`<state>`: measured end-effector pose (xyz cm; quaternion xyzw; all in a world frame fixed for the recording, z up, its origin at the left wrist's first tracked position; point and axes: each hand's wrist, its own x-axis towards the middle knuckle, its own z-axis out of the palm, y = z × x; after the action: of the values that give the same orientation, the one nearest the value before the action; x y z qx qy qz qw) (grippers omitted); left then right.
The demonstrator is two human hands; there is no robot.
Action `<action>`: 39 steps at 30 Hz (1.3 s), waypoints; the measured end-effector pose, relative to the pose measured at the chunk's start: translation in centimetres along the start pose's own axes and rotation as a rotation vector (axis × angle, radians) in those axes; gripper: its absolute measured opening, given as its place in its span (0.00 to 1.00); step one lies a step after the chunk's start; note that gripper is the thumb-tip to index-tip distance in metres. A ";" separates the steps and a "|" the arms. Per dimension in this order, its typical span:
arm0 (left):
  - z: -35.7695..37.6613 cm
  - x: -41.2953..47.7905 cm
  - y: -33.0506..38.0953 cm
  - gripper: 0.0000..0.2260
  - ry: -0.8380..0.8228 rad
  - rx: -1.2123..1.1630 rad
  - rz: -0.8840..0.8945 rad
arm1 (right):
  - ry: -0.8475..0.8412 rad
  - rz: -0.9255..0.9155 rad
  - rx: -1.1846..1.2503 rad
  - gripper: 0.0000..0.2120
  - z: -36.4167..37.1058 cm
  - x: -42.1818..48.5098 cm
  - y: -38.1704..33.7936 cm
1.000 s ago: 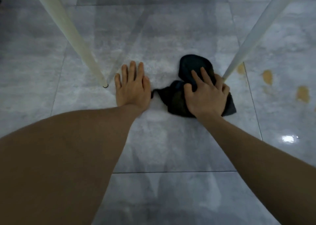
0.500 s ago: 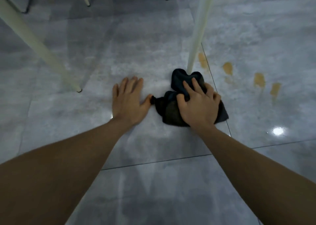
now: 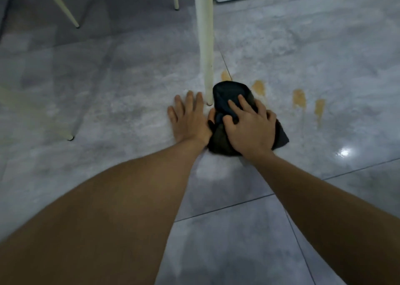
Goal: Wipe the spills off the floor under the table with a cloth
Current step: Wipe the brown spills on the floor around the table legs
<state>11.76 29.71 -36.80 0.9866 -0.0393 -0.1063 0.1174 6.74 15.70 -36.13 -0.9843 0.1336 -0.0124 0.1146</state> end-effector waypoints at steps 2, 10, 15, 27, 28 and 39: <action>0.3 0.3 -0.3 0.30 0.023 0.018 0.003 | 0.004 -0.062 -0.002 0.27 0.0 -0.9 1.2; 0.9 0.4 -0.2 0.31 0.089 0.088 -0.001 | 0.040 0.056 -0.024 0.28 -0.3 5.7 2.6; 0.9 0.6 -0.4 0.30 0.084 0.087 0.024 | -0.001 -0.075 0.012 0.27 0.4 9.7 -1.0; 1.3 0.8 -0.5 0.30 0.123 0.072 0.018 | -0.013 -0.139 0.001 0.27 0.2 11.7 -0.7; 1.3 0.7 -0.5 0.30 0.111 0.081 0.023 | -0.007 -0.163 0.006 0.26 0.1 10.3 -0.2; 0.4 0.7 -0.1 0.29 0.057 0.109 -0.015 | 0.002 0.087 0.011 0.26 -0.2 6.4 0.8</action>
<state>12.37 29.62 -37.39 0.9944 -0.0343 -0.0766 0.0636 12.64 13.20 -36.19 -0.9769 0.1765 -0.0089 0.1202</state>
